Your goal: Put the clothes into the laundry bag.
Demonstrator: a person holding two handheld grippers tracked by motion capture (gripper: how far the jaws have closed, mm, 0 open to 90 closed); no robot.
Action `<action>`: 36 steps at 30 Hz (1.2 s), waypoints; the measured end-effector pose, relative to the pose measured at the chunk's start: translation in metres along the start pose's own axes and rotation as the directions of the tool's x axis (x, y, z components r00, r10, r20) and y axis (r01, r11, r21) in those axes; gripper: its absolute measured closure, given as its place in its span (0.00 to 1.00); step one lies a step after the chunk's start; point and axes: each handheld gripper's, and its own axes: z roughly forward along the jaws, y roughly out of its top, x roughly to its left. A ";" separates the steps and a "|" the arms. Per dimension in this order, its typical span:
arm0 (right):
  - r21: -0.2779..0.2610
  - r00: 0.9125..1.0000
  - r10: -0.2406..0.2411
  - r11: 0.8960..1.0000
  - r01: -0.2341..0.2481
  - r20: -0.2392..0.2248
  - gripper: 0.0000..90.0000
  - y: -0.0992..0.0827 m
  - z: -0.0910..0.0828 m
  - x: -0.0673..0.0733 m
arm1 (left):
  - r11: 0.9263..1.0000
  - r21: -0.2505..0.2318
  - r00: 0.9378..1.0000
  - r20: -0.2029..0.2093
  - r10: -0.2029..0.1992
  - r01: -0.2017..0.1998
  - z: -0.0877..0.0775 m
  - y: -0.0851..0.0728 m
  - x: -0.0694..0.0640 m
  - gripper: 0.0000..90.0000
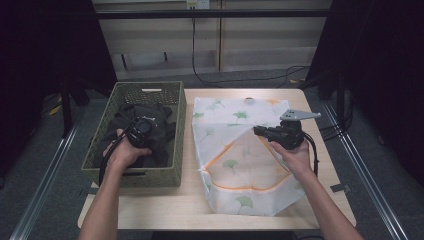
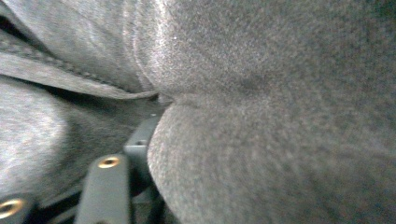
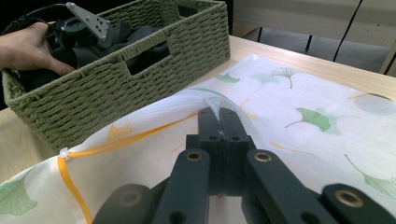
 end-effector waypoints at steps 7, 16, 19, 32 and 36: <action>-0.004 1.000 -0.005 1.000 0.005 -0.003 1.00 0.002 0.001 0.001 | 0.991 -0.088 0.995 0.009 -0.103 0.103 -0.014 -0.004 0.010 0.69; -0.009 1.000 -0.001 1.000 0.001 -0.003 1.00 0.005 0.001 0.003 | 0.907 -0.324 0.963 0.106 -0.249 0.270 -0.041 -0.024 0.024 0.72; -0.019 1.000 0.005 1.000 -0.005 0.001 1.00 0.005 -0.001 0.002 | 0.856 -0.401 0.945 0.147 -0.291 0.326 -0.053 -0.030 0.030 0.72; -0.024 1.000 0.015 1.000 -0.015 0.000 1.00 0.004 0.001 0.002 | 0.649 -0.666 0.929 0.234 -0.285 0.367 -0.091 -0.062 0.030 0.73; -0.026 1.000 0.014 1.000 -0.014 0.001 1.00 0.004 0.001 0.002 | 0.608 -0.705 0.930 0.238 -0.279 0.363 -0.100 -0.068 0.030 0.73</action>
